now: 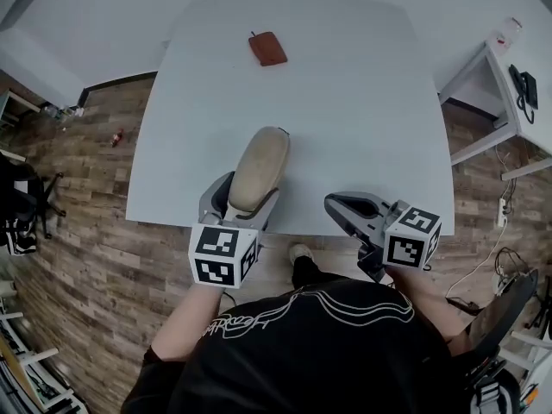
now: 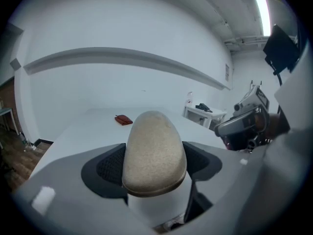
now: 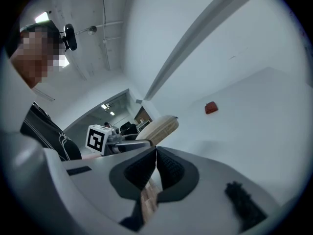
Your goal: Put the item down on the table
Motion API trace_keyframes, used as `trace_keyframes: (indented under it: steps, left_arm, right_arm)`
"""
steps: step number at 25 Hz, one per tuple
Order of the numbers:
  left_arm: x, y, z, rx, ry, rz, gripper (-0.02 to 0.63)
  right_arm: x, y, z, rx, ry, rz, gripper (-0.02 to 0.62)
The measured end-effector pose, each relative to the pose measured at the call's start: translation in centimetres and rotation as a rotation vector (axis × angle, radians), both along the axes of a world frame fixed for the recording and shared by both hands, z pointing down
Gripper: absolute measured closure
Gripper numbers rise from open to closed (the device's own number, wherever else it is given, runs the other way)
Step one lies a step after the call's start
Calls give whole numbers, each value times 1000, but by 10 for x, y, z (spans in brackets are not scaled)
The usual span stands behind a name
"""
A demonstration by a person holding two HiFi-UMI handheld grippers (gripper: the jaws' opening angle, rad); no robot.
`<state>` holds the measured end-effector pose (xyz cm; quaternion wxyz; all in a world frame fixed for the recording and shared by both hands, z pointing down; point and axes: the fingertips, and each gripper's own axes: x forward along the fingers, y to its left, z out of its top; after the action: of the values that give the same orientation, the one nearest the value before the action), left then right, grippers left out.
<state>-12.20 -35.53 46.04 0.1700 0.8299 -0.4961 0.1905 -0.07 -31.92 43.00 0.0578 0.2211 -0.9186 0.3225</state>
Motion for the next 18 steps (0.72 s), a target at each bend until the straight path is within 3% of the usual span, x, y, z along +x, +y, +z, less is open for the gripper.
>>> trace_keyframes:
  steps: [10, 18]
  left_arm:
    - [-10, -64, 103, -51, -231, 1, 239]
    - [-13, -61, 149, -124, -258, -7, 239]
  right_arm:
    - [5, -24, 35, -79, 27, 17, 588]
    - [12, -14, 46, -98, 33, 52, 588]
